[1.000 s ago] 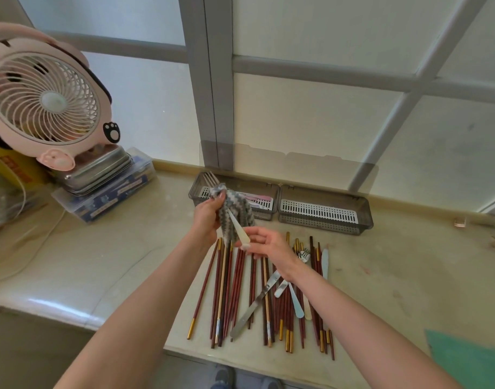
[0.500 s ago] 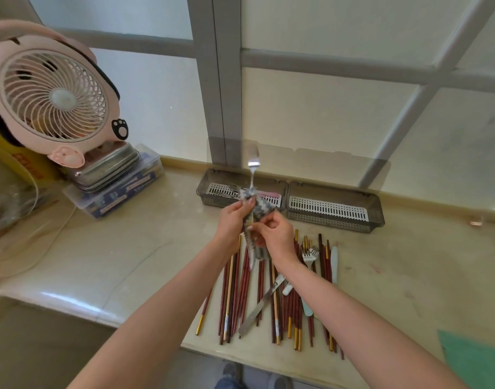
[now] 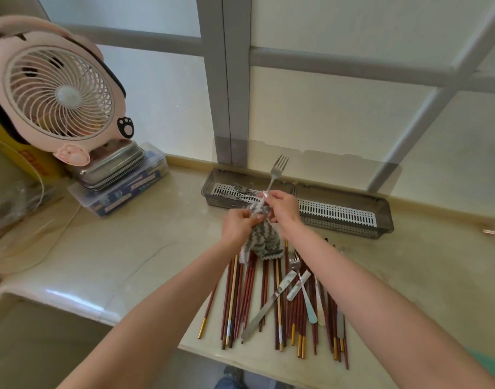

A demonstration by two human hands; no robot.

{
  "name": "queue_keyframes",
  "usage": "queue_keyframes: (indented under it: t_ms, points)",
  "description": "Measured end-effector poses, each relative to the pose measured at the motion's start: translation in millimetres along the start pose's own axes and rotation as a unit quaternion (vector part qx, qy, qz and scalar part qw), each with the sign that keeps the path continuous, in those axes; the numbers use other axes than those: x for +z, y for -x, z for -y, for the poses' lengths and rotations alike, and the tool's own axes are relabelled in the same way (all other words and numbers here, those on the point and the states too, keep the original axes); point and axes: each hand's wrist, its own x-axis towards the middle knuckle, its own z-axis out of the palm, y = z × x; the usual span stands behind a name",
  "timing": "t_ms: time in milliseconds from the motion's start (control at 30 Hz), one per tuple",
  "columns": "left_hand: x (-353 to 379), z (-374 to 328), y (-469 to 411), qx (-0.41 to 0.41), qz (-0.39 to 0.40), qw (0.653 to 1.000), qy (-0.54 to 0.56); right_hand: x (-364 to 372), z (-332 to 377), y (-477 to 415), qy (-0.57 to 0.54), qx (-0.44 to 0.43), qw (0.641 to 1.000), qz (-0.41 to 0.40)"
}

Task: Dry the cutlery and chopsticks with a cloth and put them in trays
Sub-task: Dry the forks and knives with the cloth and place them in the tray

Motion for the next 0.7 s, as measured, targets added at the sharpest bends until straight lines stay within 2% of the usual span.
queue_keyframes:
  t_ms: [100,200,300,400,500,567,700]
  points:
    - [5,16,4,0.007,-0.006,0.996,-0.091,3,-4,-7,-0.014,0.035,0.998,0.048]
    - [-2,30,4,-0.031,0.016,0.992,-0.117,3,-15,-26,0.007,0.048,0.999,0.007]
    - [-16,34,6,-0.074,0.046,0.996,0.024,1,-9,-57,0.163,-0.022,0.986,-0.016]
    - [-28,27,8,-0.072,0.039,0.991,0.109,5,5,-86,0.349,-0.105,0.931,0.01]
    - [-33,20,10,-0.067,0.039,0.986,0.145,10,12,-108,0.476,-0.099,0.874,0.026]
    - [-35,23,10,-0.067,0.041,0.984,0.159,8,8,-106,0.49,-0.1,0.866,0.019]
    - [-33,27,11,-0.077,0.043,0.98,0.179,-12,-27,-71,0.435,-0.127,0.891,0.0]
